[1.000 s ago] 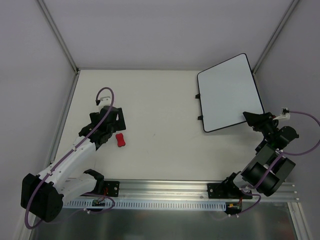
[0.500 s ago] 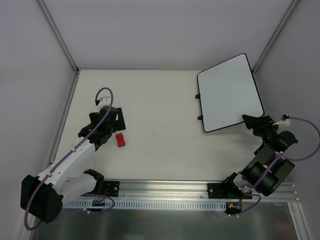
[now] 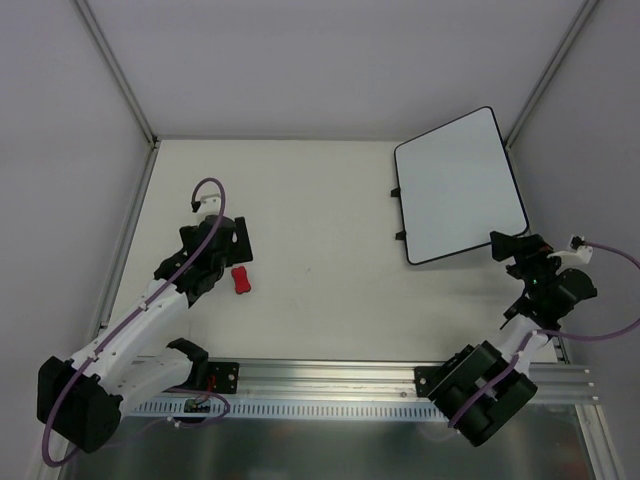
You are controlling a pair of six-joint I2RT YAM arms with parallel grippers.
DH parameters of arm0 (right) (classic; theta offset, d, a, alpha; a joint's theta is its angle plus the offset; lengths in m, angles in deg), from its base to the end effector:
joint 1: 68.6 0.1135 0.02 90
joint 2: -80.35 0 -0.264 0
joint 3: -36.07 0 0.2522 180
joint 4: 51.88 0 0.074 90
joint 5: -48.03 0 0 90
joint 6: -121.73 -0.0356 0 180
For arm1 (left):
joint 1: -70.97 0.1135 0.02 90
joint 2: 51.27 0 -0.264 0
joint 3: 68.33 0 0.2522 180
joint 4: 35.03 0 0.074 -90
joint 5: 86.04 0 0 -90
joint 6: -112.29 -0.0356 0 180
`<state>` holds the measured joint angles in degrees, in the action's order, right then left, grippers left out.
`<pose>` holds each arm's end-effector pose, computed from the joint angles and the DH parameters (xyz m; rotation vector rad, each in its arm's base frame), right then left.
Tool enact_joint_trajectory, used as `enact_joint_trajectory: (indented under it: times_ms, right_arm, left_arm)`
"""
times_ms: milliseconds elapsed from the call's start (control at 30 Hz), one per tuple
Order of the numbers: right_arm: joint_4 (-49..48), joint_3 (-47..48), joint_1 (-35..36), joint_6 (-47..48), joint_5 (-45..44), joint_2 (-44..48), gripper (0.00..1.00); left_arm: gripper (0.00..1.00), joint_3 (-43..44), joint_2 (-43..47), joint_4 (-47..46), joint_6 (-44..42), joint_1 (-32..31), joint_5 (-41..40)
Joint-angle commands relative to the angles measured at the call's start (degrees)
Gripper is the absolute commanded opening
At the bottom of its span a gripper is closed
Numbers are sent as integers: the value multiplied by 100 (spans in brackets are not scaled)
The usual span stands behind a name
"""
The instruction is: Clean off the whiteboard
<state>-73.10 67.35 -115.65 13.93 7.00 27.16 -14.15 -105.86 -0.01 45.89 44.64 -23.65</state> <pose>0.1513 -0.1231 0.2296 0.2261 1.5692 0.2764 0.1913 -0.0762 0.2657 -0.2154 2.0993 0.0106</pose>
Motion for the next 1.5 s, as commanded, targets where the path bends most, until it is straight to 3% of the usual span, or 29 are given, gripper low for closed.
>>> enact_joint_trajectory:
  times_ms: [0,167,300,400,533,700,1067,1467]
  right_arm:
    - [1192,189,-41,330,-458,493,99]
    - [2660,945,-15,681,-642,933,99]
    - [4590,1850,64,1401,-1527,1012,99]
    - [5524,2588,160,1945,-2022,986,99]
    - [6230,3432,310,2158,-2820,995,99]
    - [6959,4879,582,2360,-3200,890,99]
    - [7198,7096,1259,1912,-2866,502,99]
    - [7181,7916,3139,3352,-3973,853,99]
  left_arm:
    - [92,1,185,-139,-74,-153,-165]
    - [92,9,273,-148,-101,-355,-235]
    - [92,-8,413,-148,-127,-478,-288]
    - [92,-26,493,-157,-127,-522,-315]
    - [92,-17,511,-157,-127,-575,-306]
    - [93,184,519,-139,-276,-575,-253]
    - [99,1915,1029,195,-1110,-567,-525]
    - [99,3699,1389,230,-2621,-567,-1167]
